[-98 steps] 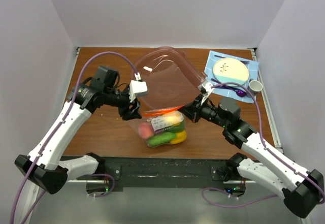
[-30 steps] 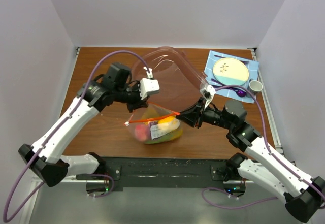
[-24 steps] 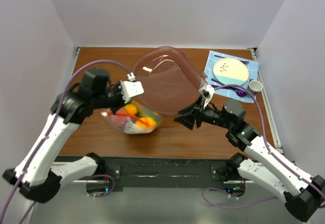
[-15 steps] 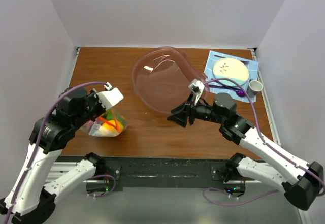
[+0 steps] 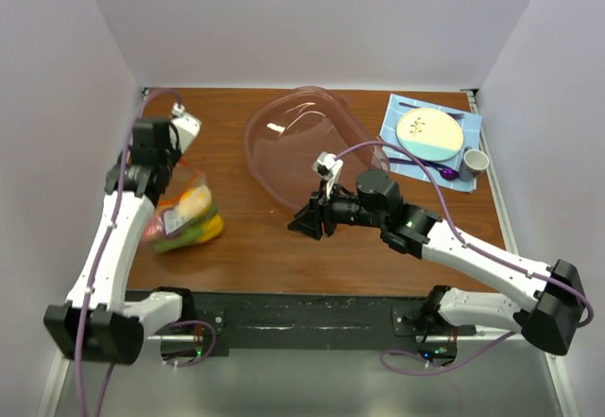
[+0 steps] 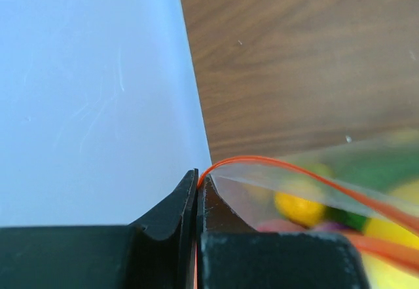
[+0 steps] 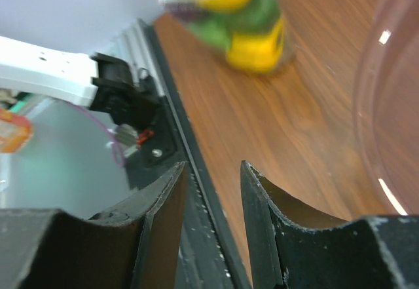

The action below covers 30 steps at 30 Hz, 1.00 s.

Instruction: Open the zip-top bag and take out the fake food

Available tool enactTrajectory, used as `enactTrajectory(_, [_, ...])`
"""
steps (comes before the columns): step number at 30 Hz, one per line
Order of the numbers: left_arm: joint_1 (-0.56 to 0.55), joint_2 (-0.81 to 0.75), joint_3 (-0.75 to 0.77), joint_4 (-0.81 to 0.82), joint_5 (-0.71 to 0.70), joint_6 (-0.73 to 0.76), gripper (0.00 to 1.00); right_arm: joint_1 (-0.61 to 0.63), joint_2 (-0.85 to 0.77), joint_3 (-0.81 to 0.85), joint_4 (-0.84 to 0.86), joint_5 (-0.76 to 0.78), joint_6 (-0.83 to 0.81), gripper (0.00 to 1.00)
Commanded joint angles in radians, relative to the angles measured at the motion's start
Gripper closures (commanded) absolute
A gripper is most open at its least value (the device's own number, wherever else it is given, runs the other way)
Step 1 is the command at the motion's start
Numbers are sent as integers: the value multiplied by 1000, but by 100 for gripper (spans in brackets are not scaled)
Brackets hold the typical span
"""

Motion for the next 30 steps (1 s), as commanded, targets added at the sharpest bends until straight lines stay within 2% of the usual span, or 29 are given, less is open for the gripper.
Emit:
enactTrajectory(1, [119, 141, 357, 100, 164, -88, 100, 0, 12, 48, -22, 68, -47, 58])
enactTrajectory(2, [126, 185, 463, 77, 184, -112, 100, 2, 14, 47, -17, 73, -47, 58])
enactTrajectory(3, [127, 201, 499, 32, 234, -117, 100, 0, 14, 45, -13, 73, -47, 58])
enactTrajectory(7, [129, 207, 519, -52, 370, -159, 100, 2, 26, 24, 26, 81, -39, 58])
enactTrajectory(10, [129, 185, 404, -129, 536, -144, 100, 2, 55, 22, 29, 119, -39, 58])
enactTrajectory(14, [129, 160, 109, -178, 720, -71, 100, 0, 97, 32, -22, 275, -62, 58])
enactTrajectory(17, [126, 201, -42, -180, 766, -22, 100, 2, 119, 47, -17, 346, -99, 58])
enactTrajectory(19, [127, 233, -73, -189, 788, -2, 100, 2, 135, 68, -11, 340, -111, 58])
enactTrajectory(24, [127, 303, -46, -235, 877, 12, 100, 24, 181, 91, 47, 274, -65, 59])
enactTrajectory(27, [127, 296, 0, -261, 914, 4, 100, 101, 224, 75, 142, 324, -60, 63])
enactTrajectory(28, [127, 292, 14, -263, 920, -4, 100, 129, 238, 75, 179, 355, -66, 68])
enactTrajectory(30, [126, 276, 56, -275, 932, -15, 100, 221, 285, 68, 237, 435, -97, 72])
